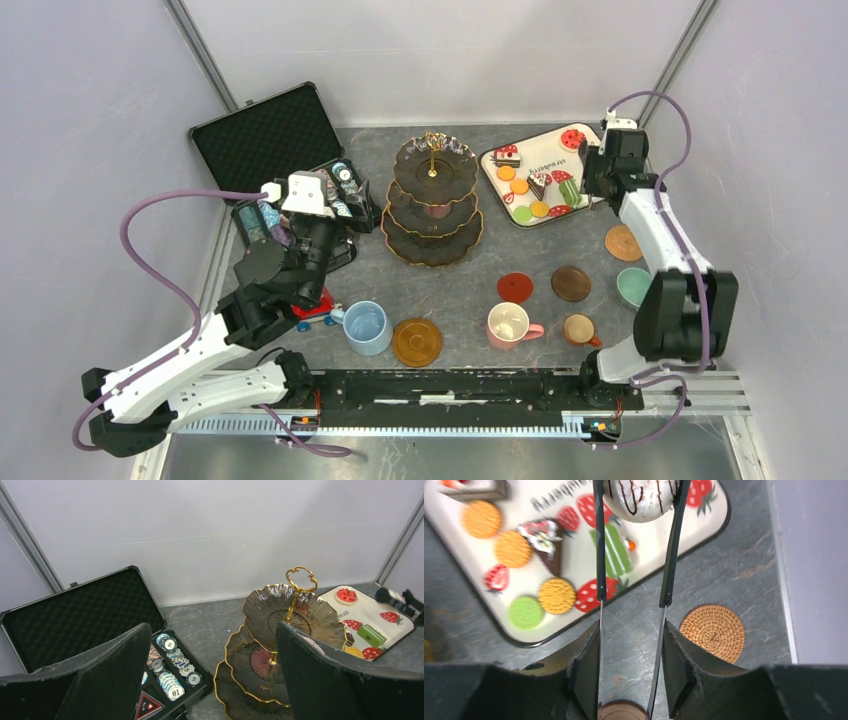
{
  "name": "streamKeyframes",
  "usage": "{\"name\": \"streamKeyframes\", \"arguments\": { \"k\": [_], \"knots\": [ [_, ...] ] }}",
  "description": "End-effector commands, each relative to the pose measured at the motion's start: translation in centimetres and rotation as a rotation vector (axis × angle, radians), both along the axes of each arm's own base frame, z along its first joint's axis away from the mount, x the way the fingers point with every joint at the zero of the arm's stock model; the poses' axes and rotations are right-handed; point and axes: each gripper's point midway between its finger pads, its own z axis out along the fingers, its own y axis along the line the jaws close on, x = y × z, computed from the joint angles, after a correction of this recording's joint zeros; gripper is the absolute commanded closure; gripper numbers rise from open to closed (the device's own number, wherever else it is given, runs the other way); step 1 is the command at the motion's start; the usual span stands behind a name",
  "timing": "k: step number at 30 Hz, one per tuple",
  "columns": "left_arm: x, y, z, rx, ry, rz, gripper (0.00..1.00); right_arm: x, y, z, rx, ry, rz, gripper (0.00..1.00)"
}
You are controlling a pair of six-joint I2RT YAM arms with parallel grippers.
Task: Serve the afternoon tea
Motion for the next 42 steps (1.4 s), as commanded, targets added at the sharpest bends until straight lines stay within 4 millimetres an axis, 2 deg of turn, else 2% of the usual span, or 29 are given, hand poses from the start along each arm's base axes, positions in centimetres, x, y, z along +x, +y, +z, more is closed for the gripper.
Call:
{"name": "streamKeyframes", "arguments": {
  "k": [1,5,8,10,13,15,17,19,22,27,32,39,42],
  "knots": [
    [0.1,0.4,0.5,-0.031,-0.016,0.018,0.0,-1.5,4.0,6.2,0.01,-0.184,0.104,0.65],
    [-0.1,0.5,0.7,-0.048,-0.018,0.019,0.0,-5.6,9.1,6.8,-0.026,-0.23,0.261,0.65],
    [-0.2,0.5,0.8,-0.065,-0.019,0.005,0.0,-8.8,12.9,5.4,0.072,-0.2,0.398,0.65],
    [-0.2,0.5,0.8,-0.066,-0.018,0.006,0.0,-10.9,13.5,3.8,0.09,-0.132,0.431,0.65],
    [-0.2,0.7,0.7,-0.065,-0.016,0.017,0.0,-13.5,12.2,2.3,0.042,-0.05,0.402,0.67],
    [-0.2,0.9,0.7,-0.067,-0.019,0.025,0.0,-14.7,12.1,2.1,0.033,-0.038,0.421,0.68],
    [-0.3,1.0,0.8,-0.072,-0.02,0.025,0.0,-15.6,14.0,2.1,0.082,-0.029,0.51,0.69],
    [-0.3,1.0,0.8,-0.076,-0.021,0.022,0.0,-16.6,17.0,2.1,0.146,-0.019,0.64,0.69],
    [-0.2,1.0,0.6,-0.069,-0.019,0.028,0.0,-17.7,19.4,2.1,0.129,-0.019,0.729,0.69],
    [0.2,0.8,0.2,-0.039,-0.012,0.049,0.0,-19.6,22.2,0.6,0.059,0.05,0.838,0.69],
    [0.3,0.5,-0.1,-0.029,-0.008,0.05,0.0,-20.8,26.8,1.5,0.088,-0.031,0.947,0.69],
    [0.5,0.3,-0.4,-0.014,-0.003,0.053,0.01,-20.1,33.2,1.0,0.218,-0.138,0.989,0.69],
    [0.5,0.4,-0.3,-0.017,-0.006,0.053,0.01,-19.4,34.9,0.3,0.213,-0.153,0.99,0.68]
  ]
}}
